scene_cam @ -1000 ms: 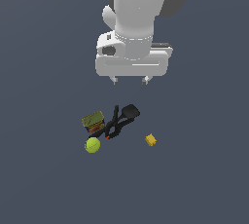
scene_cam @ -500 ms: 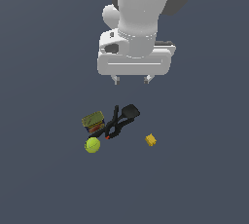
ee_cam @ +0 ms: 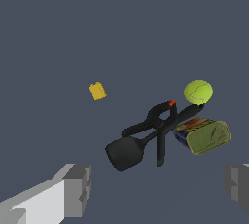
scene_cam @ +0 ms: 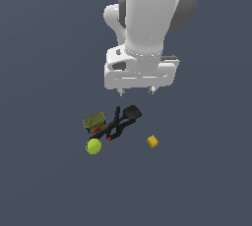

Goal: Pick up a designated object from a clutter of objects.

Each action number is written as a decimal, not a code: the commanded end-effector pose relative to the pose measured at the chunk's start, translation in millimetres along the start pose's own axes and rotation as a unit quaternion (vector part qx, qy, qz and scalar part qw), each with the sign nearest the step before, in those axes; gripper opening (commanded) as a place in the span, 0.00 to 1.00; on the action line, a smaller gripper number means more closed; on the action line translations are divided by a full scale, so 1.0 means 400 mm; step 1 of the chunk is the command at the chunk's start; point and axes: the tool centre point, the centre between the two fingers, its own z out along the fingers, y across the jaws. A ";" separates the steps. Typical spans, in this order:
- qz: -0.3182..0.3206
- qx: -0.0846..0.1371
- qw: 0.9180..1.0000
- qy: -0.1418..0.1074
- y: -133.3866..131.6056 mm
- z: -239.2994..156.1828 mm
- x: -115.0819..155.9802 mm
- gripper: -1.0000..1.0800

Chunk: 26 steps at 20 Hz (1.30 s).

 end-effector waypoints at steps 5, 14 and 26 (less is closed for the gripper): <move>-0.045 0.000 0.999 -0.001 -0.041 0.111 0.060 0.96; -0.129 0.006 0.992 0.000 -0.130 0.336 0.141 0.96; -0.196 0.017 0.980 0.002 -0.215 0.537 0.172 0.96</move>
